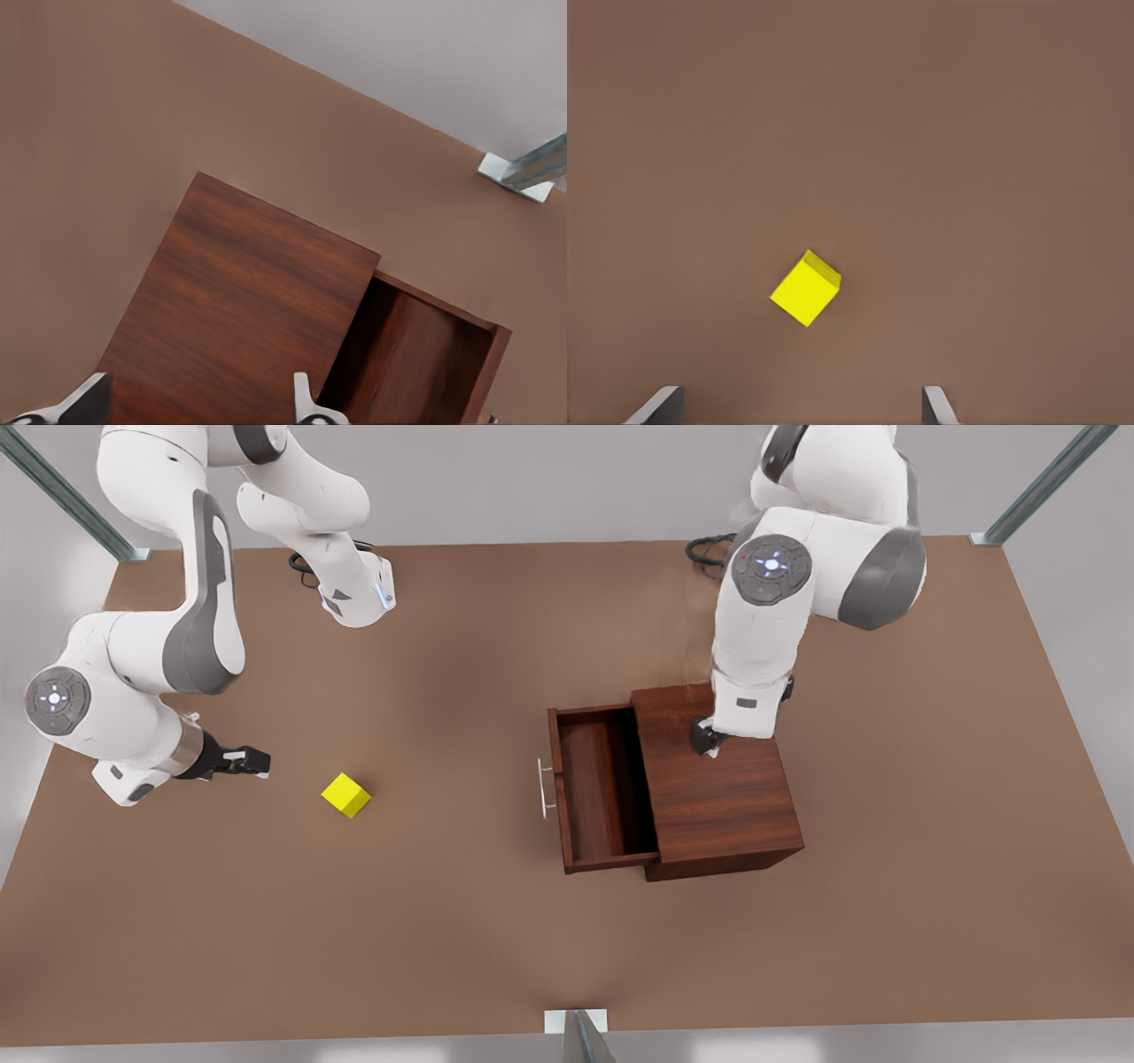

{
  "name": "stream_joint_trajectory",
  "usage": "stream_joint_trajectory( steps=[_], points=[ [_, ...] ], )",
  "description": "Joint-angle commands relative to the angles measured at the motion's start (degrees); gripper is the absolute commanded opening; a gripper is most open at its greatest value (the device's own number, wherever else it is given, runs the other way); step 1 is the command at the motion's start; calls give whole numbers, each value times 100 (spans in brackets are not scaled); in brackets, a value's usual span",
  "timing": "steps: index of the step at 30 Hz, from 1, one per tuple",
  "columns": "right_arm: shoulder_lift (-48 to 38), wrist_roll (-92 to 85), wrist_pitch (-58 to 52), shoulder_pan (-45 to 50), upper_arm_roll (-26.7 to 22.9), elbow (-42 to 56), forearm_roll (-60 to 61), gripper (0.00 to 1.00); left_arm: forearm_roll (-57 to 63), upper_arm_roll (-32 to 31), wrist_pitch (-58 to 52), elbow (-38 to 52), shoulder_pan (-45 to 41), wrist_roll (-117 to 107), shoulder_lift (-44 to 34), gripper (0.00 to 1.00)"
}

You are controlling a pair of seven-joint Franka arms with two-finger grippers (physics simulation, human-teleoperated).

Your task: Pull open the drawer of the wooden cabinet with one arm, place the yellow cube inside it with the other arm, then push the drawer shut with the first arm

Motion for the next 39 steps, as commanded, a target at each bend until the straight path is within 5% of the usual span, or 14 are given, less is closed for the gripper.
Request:
stream_joint_trajectory(
  steps=[1,7,17,39],
  points=[
    [262,3218,157,232,-3,89,54,100,-1237,171,2099,-3346,1023,6212,-1814,100],
    [895,4275,1362,4,-3,-174,722,100,-1088,426,1454,-1628,1076,5967,-587,100],
    [447,4573,3129,-207,-56,-2029,1126,100,-851,382,1285,-1874,1181,5167,-701,100],
    [491,4547,3753,-154,-20,-3172,907,100,-1237,417,1251,-1909,1181,4736,-656,100]
  ],
)
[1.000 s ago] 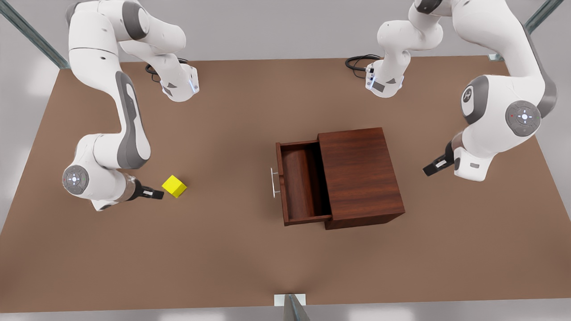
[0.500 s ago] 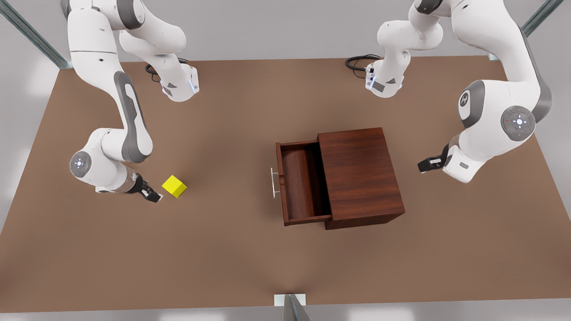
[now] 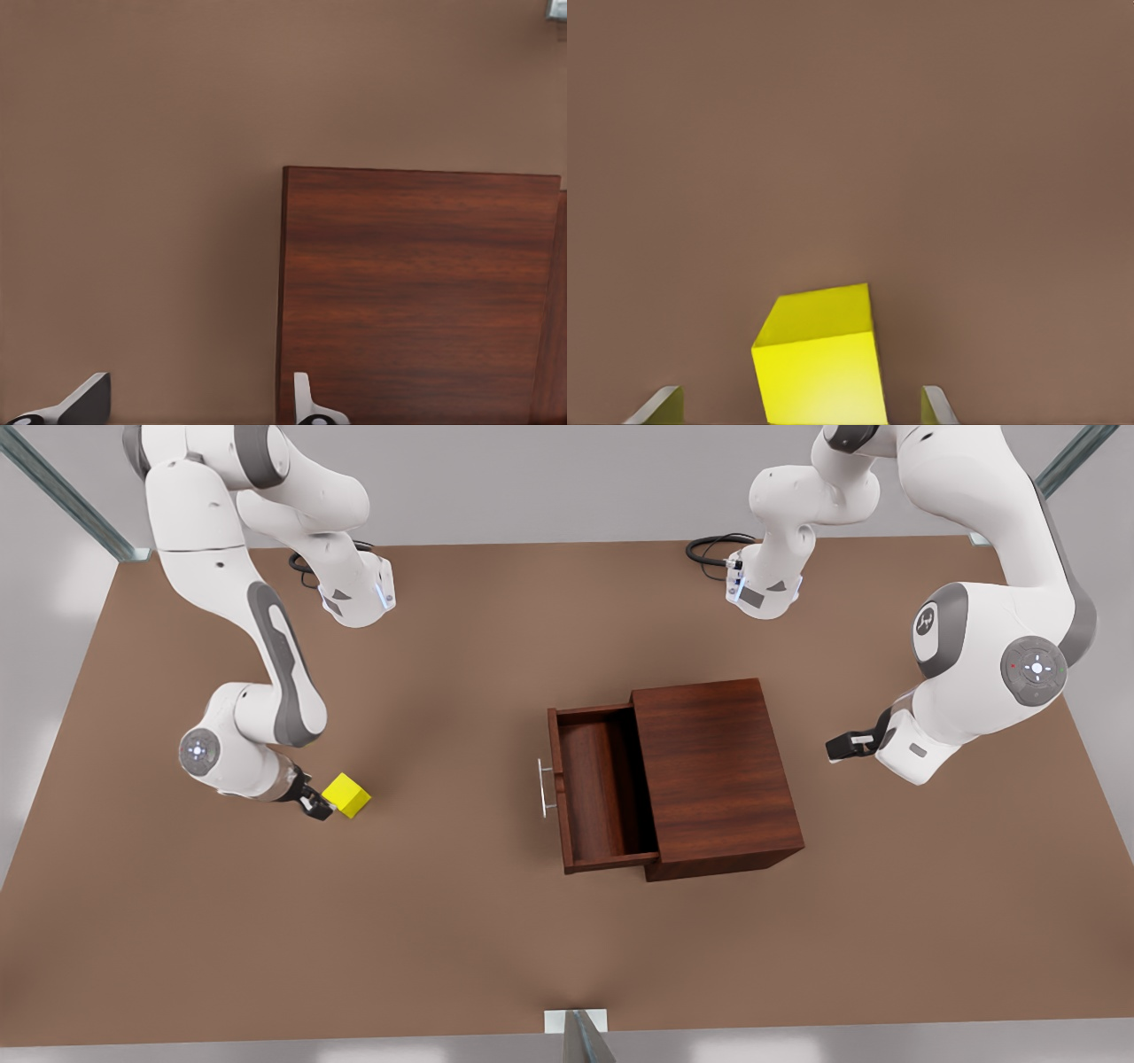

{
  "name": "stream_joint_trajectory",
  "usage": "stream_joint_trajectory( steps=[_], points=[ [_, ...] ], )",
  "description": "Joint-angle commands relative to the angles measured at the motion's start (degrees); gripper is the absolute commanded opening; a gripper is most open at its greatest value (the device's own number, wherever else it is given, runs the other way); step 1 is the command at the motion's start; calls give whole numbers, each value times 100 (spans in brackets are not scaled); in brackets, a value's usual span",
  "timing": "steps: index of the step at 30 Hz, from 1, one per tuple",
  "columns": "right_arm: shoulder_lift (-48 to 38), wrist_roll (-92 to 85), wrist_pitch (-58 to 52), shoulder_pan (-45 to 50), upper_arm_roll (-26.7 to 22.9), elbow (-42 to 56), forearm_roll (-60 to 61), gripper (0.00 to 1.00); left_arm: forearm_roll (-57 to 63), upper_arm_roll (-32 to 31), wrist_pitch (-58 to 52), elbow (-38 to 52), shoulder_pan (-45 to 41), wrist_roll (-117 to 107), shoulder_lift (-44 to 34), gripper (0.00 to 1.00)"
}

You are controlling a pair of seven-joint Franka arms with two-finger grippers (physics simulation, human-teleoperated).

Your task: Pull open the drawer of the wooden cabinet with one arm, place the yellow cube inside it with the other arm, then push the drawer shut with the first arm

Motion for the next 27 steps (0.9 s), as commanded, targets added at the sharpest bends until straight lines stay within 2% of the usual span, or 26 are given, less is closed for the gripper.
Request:
stream_joint_trajectory(
  steps=[1,27],
  points=[
    [72,543,74,0,1,-21,-98,100,4,-1,-4,3,1,367,-6,100],
    [503,552,179,326,1,-47,-493,100,39,-9,5,-24,-17,358,-6,100]
  ],
)
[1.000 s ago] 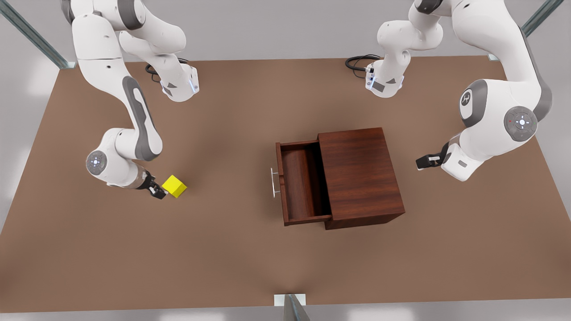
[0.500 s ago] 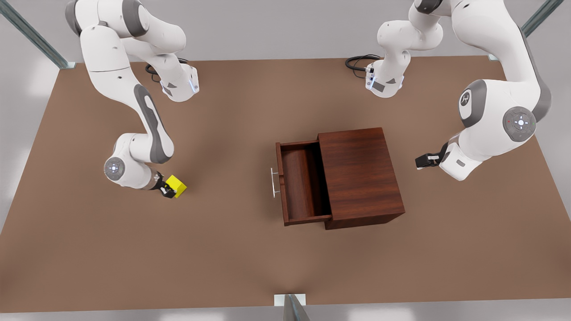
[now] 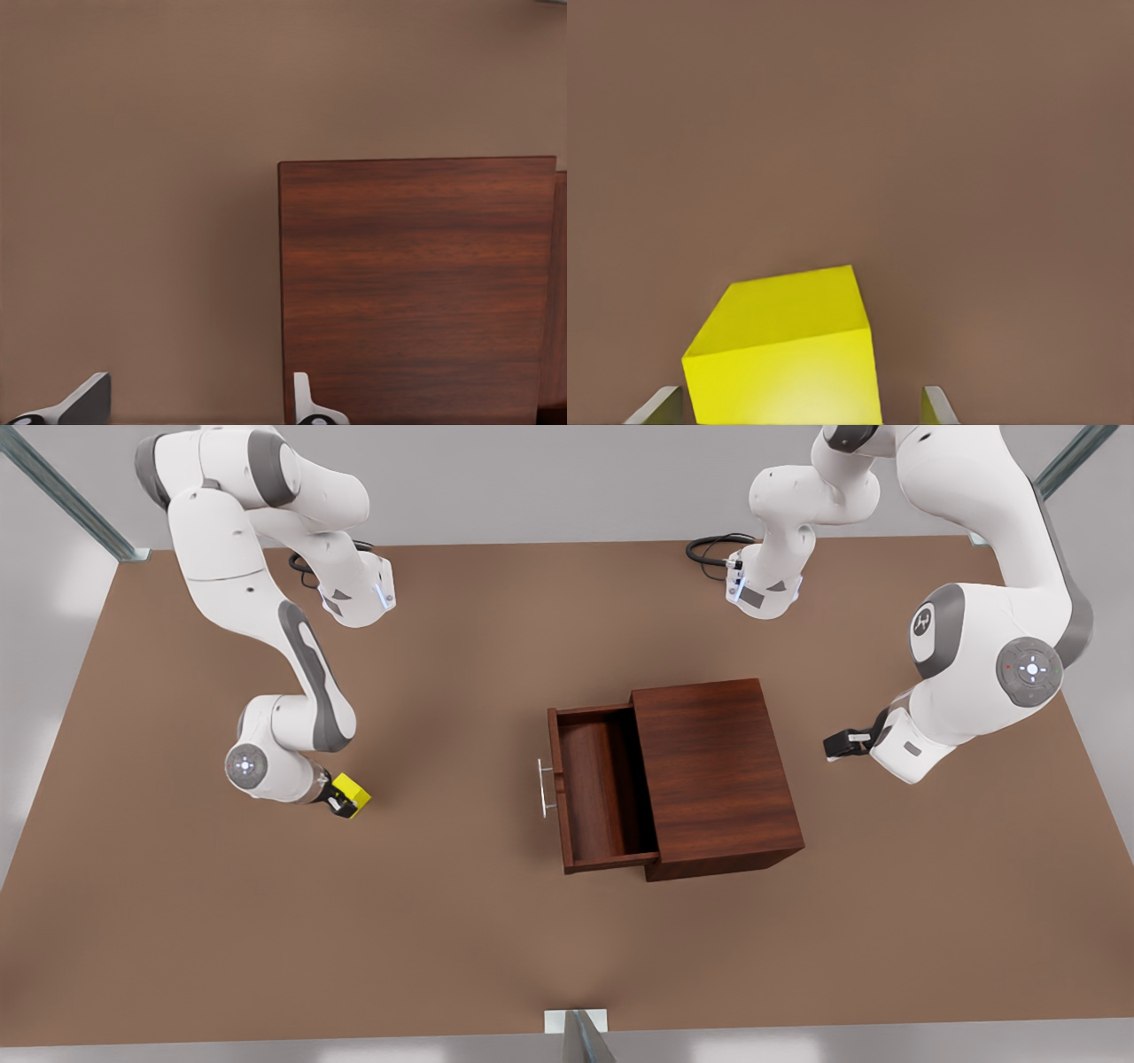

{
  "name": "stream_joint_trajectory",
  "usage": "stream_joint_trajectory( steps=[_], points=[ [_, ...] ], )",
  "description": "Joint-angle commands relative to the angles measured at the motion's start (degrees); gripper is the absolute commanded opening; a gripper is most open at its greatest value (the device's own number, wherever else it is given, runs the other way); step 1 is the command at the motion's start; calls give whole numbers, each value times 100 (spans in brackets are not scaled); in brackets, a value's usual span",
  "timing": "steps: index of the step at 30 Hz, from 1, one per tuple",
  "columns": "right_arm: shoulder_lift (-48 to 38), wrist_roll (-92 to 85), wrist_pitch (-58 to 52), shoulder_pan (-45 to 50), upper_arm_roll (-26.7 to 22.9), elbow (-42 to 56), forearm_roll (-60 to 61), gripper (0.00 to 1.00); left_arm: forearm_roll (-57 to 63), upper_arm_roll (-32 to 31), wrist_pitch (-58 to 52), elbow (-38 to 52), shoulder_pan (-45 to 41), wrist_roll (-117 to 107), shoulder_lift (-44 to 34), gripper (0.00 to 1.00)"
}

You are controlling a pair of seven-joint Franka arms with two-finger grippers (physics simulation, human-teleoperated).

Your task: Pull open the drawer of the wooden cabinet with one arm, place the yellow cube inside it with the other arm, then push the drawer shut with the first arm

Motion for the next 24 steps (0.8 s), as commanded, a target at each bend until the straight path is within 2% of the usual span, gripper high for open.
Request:
stream_joint_trajectory(
  steps=[1,16,17,20,21,22,24],
  points=[
    [12,108,111,1,-1,-41,-68,100,10,-1,0,3,4,78,-14,100],
    [302,178,718,19,87,-85,-50,100,10,-1,0,3,-5,69,-5,100],
    [302,178,718,10,87,-85,-50,90,10,-1,0,3,-5,69,-5,100],
    [302,143,718,-7,87,-85,-50,83,10,-1,0,3,-5,69,-5,100],
    [293,161,718,-7,87,-85,-50,76,19,-1,0,3,-5,69,-5,100],
    [293,117,709,-7,87,-85,-59,78,10,-1,0,3,-5,69,-5,100],
    [293,117,709,-16,87,-85,-59,73,10,-1,0,11,-5,69,-5,100]
  ],
)
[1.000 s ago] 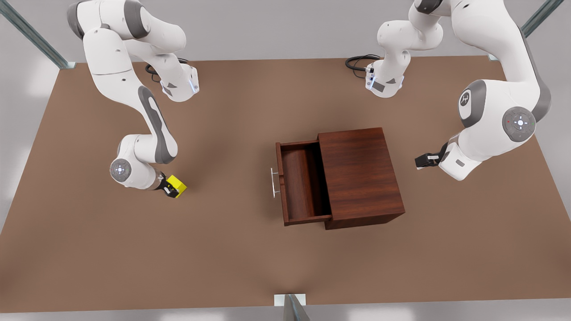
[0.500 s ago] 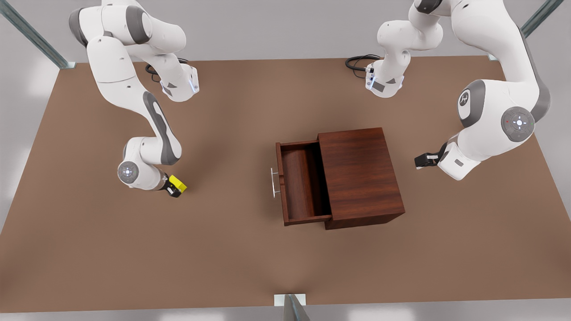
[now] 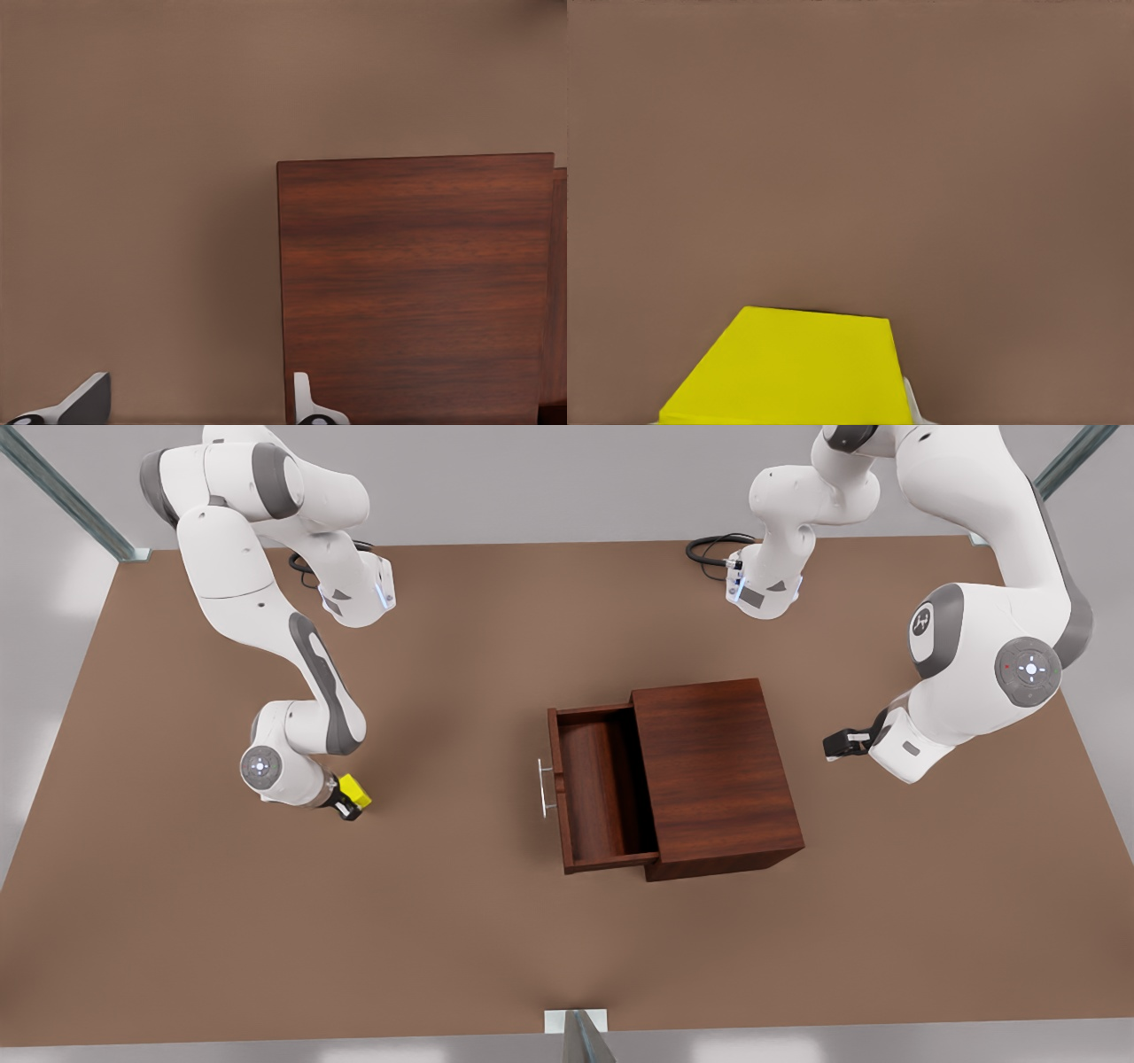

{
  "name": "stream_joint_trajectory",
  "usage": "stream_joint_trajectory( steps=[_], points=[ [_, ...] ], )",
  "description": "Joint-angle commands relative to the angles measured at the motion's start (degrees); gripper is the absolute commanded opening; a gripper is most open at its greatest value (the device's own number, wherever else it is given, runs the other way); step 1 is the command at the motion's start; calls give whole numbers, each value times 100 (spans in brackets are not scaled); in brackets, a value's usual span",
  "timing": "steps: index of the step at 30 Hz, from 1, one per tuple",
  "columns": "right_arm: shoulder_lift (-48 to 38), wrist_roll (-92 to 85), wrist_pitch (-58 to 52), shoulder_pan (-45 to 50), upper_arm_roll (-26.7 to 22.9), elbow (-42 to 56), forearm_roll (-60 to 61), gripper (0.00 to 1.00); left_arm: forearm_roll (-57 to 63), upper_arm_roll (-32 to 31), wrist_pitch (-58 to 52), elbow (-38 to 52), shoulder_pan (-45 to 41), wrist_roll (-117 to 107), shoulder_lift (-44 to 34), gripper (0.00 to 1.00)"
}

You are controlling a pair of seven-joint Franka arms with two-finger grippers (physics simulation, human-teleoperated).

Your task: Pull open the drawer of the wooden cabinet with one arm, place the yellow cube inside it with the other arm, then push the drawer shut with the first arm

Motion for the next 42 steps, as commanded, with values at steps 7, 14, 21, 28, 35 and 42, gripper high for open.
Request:
stream_joint_trajectory(
  steps=[7,14,21,28,35,42],
  points=[
    [-213,39,-38,7,9,11,12,67,11,1,-3,-4,1,17,-6,100],
    [-899,435,-2112,33,246,1188,47,65,11,1,15,-4,1,8,-6,100],
    [-855,1849,-3421,182,835,2603,47,65,19,1,15,-4,1,8,-6,100],
    [-617,3537,-4090,1141,852,3518,65,65,19,-7,15,-4,1,-36,-6,100],
    [437,5215,-4503,2063,844,5002,29,65,19,-7,24,-4,1,-45,-6,100],
    [1219,6262,-4486,2714,800,6005,21,65,28,1,68,-83,1,-54,-15,100]
  ],
)
